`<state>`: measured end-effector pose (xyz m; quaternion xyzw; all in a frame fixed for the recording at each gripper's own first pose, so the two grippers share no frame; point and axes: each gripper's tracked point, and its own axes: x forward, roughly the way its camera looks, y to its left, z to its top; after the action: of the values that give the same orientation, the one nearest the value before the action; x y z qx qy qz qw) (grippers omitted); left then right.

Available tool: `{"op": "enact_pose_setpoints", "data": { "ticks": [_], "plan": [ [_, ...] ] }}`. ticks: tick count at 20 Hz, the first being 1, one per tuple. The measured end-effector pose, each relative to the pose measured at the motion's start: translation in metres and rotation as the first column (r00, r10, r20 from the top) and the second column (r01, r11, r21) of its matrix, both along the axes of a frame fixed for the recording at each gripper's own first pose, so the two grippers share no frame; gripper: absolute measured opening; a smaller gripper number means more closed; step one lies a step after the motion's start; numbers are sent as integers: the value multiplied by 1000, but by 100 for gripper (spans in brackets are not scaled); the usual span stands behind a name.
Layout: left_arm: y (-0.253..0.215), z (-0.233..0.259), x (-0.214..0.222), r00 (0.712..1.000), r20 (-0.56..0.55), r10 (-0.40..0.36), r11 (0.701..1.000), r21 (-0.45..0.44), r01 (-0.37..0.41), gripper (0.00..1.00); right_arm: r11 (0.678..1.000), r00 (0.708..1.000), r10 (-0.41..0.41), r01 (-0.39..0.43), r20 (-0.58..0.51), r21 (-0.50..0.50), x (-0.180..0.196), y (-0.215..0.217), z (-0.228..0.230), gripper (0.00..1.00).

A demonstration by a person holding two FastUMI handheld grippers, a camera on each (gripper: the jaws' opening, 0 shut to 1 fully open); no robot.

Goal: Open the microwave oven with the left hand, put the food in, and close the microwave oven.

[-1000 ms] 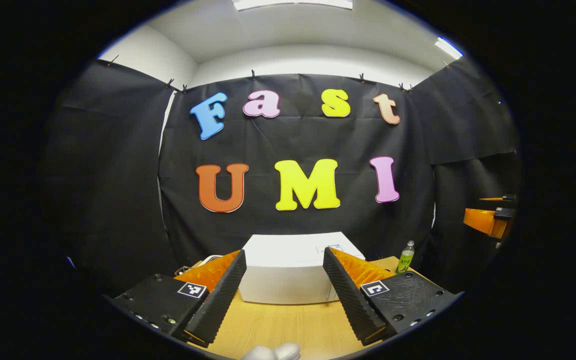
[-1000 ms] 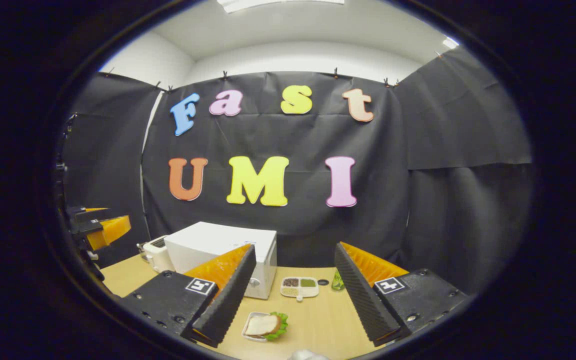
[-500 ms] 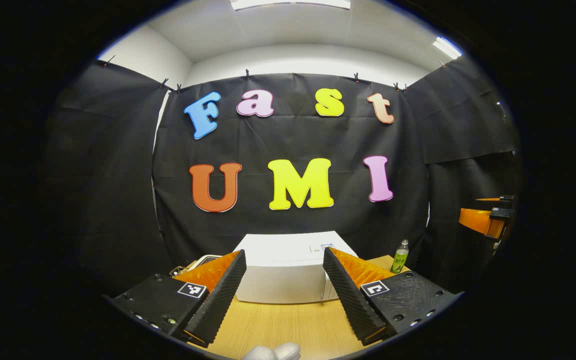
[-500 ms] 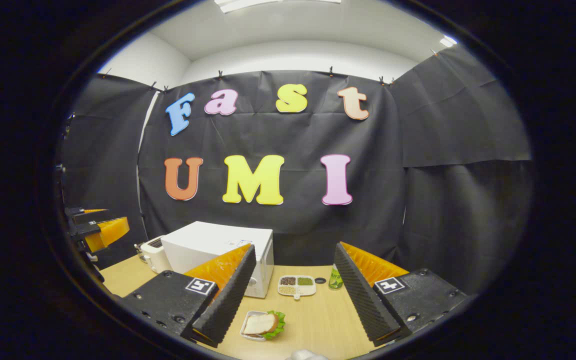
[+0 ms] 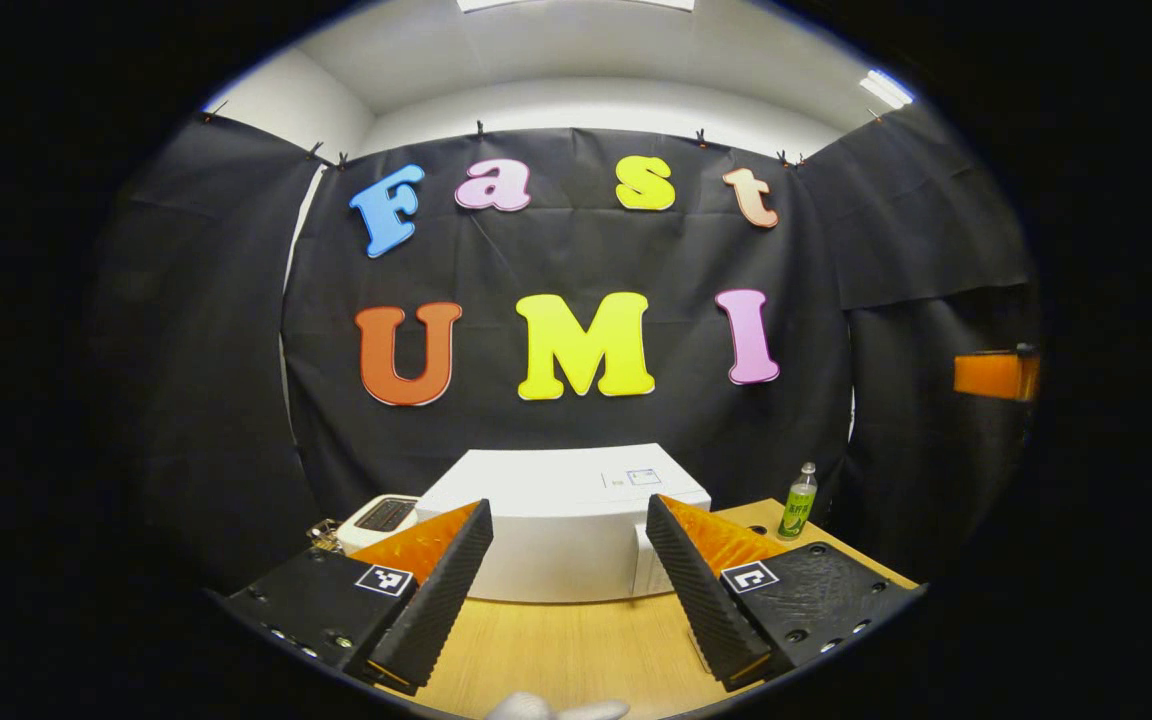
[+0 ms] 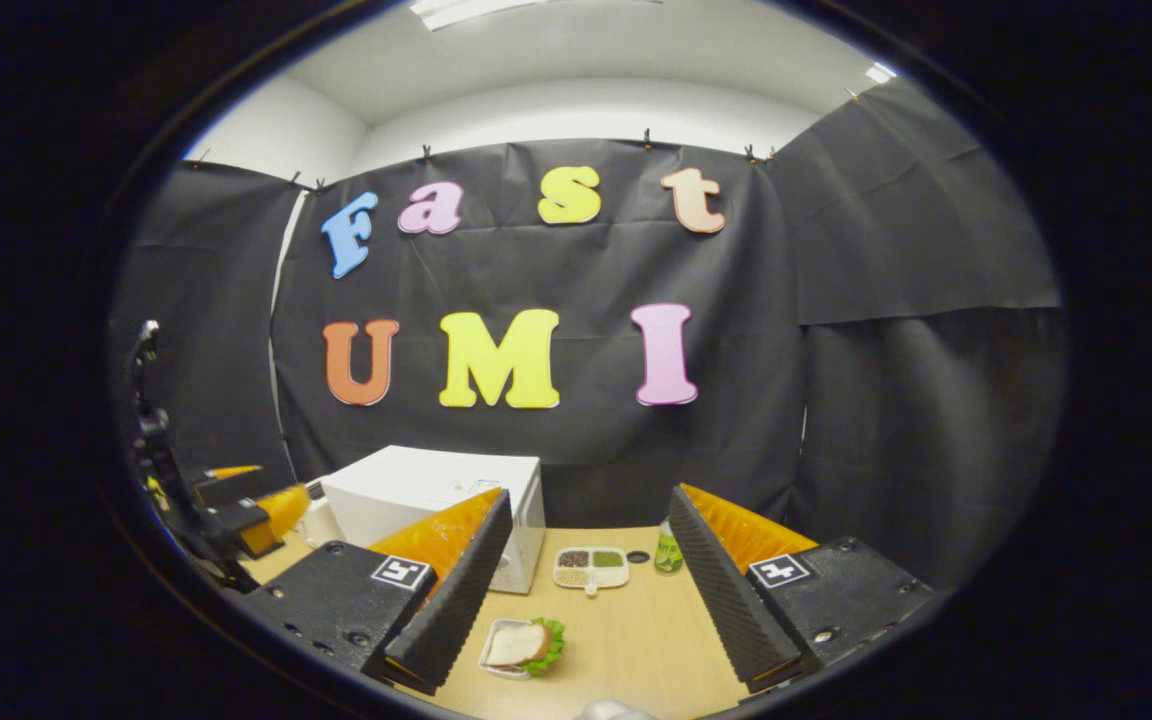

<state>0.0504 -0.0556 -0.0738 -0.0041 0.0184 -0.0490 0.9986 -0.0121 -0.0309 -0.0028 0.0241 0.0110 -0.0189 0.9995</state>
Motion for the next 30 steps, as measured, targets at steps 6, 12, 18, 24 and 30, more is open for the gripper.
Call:
{"op": "enact_pose_setpoints", "data": {
  "ticks": [6, 12, 18, 24, 30],
  "plan": [
    [-60, -94, 69, 992, -101, -75, 996, 44, 80, 89, 998, 996, -54, 55, -64, 12, -10, -26, -17, 92],
    [-95, -165, 142, 983, -159, -94, 994, 34, 100, 93, 988, 978, -154, 149, -138, -45, -19, -54, -40, 92],
    [-94, -181, 174, 978, -190, -82, 996, 5, 85, 50, 979, 964, -198, 188, -178, -72, -30, -61, -52, 100],
    [-97, -182, 175, 969, -209, -135, 990, -56, 126, 14, 986, 973, -161, 151, -165, -74, -31, -44, -43, 100],
    [-87, -181, 129, 963, -201, -180, 984, -44, 175, 8, 991, 984, -103, 89, -144, -99, -30, -23, -42, 100]
  ]
}}
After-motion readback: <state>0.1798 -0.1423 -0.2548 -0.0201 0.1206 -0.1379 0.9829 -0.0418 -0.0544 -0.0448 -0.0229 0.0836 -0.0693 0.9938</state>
